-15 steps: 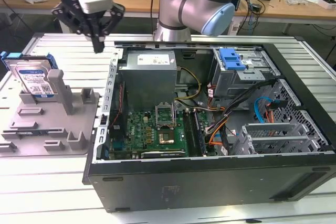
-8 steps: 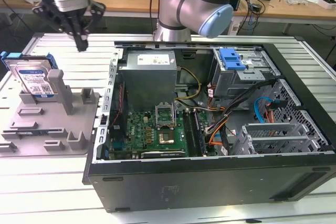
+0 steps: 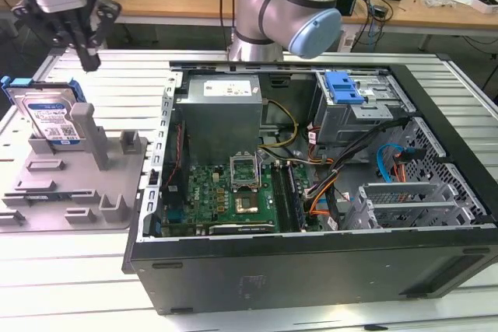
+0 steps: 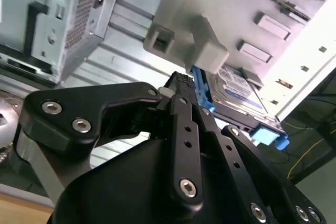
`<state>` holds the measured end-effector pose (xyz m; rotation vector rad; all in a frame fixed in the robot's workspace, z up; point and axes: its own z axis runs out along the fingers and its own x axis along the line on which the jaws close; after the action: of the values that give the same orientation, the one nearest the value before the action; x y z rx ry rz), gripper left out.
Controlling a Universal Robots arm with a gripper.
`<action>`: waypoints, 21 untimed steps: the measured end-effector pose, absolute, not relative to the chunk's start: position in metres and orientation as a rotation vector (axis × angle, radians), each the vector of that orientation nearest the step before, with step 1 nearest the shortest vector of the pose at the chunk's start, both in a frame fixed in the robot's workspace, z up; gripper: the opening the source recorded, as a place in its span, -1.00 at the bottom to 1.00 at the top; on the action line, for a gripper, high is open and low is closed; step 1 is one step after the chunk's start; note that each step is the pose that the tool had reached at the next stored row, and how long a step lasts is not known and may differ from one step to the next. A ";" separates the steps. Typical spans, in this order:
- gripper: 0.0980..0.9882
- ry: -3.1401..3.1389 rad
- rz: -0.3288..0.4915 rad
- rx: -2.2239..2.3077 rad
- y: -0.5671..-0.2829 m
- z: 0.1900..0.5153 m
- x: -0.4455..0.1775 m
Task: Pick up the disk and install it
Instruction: 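Reach for the disk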
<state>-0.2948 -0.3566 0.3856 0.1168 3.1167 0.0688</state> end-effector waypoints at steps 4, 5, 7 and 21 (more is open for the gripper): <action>-0.98 3.117 0.069 0.117 -0.350 0.385 -0.313; -0.98 3.117 0.069 0.117 -0.347 0.384 -0.321; -0.98 3.117 0.069 0.117 -0.344 0.384 -0.329; -0.98 3.118 0.069 0.117 -0.325 0.382 -0.373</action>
<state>-0.3729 -0.3252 0.3822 0.1169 3.1177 0.0687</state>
